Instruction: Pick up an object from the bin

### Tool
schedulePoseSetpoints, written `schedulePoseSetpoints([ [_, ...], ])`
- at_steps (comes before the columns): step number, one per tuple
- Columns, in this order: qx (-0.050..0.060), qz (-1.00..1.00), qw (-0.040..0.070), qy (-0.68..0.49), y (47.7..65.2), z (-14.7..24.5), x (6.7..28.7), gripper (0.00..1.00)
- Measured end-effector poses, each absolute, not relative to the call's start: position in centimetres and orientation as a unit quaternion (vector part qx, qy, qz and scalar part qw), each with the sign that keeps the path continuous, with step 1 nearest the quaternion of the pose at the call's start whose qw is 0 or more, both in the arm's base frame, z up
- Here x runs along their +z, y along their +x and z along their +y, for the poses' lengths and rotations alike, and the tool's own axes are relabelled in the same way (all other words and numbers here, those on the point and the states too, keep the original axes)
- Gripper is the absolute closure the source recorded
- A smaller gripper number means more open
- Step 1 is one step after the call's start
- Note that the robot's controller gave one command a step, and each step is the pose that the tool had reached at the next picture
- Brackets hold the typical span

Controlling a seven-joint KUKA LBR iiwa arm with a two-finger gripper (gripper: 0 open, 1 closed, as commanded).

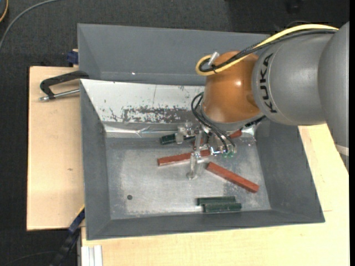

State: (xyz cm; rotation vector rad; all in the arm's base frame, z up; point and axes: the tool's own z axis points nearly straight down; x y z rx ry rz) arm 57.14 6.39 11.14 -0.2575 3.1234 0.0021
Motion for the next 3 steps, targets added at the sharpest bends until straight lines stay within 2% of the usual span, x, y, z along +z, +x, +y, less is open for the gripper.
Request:
schedulePoseSetpoints([
  [1,0.001,1.0,-0.001,-0.014,56.2,5.5,6.96,0.0],
  [2,0.001,1.0,0.0,-0.014,56.28,5.55,7.04,0.0],
  [3,0.001,1.0,0.0,-0.014,56.28,5.55,7.05,1.0],
])
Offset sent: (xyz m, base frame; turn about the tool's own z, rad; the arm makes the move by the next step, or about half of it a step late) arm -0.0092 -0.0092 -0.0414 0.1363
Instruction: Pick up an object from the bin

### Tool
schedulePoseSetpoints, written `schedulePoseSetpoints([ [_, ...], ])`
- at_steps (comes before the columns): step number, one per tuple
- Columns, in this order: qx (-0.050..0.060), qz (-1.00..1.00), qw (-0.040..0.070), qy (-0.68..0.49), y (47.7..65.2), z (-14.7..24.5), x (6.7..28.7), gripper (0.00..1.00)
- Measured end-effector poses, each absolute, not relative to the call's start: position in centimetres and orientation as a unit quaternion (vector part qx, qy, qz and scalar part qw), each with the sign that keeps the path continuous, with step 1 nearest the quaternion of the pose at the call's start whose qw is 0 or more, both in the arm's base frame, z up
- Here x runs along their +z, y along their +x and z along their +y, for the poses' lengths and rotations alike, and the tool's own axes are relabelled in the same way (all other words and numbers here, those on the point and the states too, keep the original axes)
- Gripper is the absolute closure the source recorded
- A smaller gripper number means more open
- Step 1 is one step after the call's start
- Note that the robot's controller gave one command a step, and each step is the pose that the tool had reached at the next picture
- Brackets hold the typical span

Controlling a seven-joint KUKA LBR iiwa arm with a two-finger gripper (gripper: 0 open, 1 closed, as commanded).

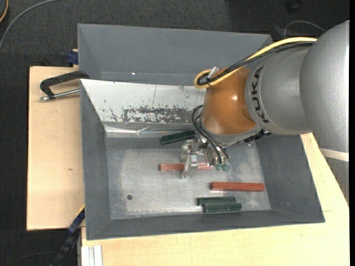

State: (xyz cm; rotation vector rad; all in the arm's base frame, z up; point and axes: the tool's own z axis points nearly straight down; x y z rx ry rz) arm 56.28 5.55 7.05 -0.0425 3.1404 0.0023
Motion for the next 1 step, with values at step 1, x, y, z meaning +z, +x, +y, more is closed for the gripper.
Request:
schedulePoseSetpoints([
  [1,0.001,1.0,0.007,-0.013,56.58,5.61,18.7,1.0],
])
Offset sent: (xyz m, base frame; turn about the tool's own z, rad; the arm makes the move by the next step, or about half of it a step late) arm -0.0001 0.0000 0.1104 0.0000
